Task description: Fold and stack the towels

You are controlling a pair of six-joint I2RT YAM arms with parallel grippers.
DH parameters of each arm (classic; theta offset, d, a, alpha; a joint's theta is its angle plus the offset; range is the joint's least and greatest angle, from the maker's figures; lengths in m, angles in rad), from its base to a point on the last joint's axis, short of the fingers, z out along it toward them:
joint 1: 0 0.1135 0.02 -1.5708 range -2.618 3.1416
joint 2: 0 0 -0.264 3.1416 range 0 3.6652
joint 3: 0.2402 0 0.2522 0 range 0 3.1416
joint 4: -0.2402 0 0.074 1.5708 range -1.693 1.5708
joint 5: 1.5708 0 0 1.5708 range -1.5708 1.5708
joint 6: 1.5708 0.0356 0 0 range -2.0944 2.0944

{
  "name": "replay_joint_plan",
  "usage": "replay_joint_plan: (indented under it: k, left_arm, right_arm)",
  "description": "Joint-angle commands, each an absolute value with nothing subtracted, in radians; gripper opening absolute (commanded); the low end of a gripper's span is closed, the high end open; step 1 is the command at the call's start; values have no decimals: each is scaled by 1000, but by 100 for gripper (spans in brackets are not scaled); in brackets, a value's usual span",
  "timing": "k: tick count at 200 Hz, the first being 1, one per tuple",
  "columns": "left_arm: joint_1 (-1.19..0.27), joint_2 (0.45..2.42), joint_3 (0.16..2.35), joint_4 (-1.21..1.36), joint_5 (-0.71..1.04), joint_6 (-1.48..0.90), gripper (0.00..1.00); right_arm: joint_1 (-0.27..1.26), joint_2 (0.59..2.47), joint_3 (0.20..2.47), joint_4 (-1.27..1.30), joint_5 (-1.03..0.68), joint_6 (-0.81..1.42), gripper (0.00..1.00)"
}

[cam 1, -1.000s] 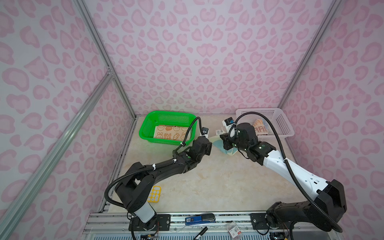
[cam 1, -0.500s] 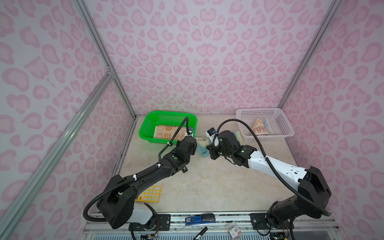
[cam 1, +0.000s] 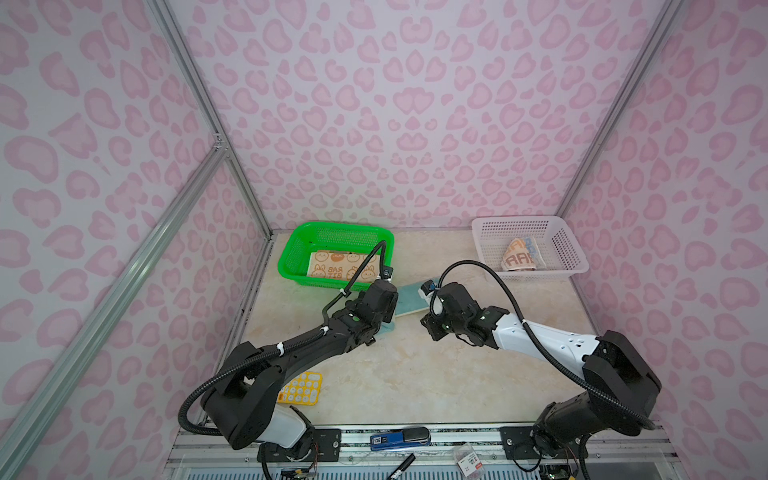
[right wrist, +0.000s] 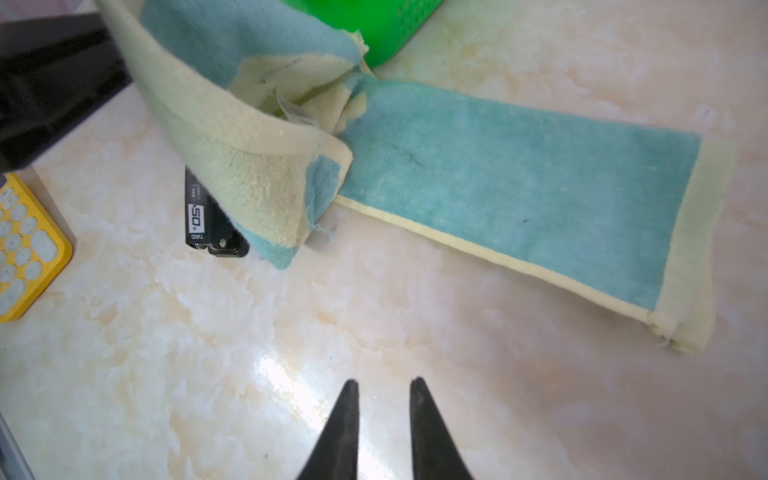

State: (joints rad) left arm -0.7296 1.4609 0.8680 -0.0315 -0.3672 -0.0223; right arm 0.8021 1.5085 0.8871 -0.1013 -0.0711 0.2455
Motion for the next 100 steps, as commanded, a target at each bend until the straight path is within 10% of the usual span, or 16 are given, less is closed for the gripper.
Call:
replay_joint_plan:
  k: [1,62,100]
  left_arm:
    - [-739,1414,855,-5,-316,23,2]
    - [-810,1310,914,-146,-242,263,2]
    - [-835,1302,985,-211,-306,415,3]
  right_arm:
    - [801,1492,843,64,-94,161,32]
    - [692,1433,674,562,-308,2,47]
    - [686,1431,808,303,-477,-221,50]
